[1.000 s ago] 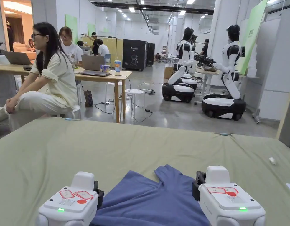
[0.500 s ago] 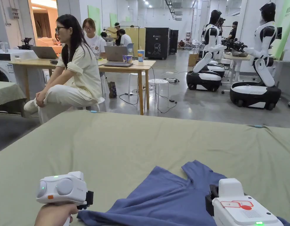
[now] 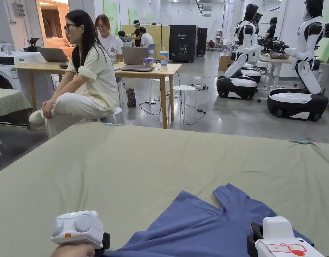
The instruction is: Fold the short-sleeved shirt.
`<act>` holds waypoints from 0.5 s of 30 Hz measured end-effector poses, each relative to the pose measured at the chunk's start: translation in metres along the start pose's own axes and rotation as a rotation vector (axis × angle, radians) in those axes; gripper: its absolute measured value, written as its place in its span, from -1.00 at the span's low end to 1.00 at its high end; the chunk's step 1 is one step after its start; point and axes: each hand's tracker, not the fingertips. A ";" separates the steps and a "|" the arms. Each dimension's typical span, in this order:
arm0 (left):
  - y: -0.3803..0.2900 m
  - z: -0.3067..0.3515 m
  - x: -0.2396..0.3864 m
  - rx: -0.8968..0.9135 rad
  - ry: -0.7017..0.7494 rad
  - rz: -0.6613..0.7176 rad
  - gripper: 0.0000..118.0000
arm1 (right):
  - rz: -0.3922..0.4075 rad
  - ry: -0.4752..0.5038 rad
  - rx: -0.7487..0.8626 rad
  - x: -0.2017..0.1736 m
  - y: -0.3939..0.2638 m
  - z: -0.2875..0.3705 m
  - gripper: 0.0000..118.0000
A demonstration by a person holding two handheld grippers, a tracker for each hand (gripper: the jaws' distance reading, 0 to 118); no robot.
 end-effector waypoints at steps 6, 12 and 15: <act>-0.012 0.025 -0.005 0.123 -0.051 -0.004 -0.93 | 0.059 -0.021 -0.072 0.026 0.003 -0.016 -1.00; -0.022 0.068 0.009 0.295 -0.075 -0.085 -0.93 | 0.063 -0.090 -0.248 0.094 0.024 -0.093 -1.00; -0.026 0.071 0.015 0.324 -0.045 -0.117 -0.93 | 0.115 -0.112 -0.337 0.120 0.040 -0.150 -1.00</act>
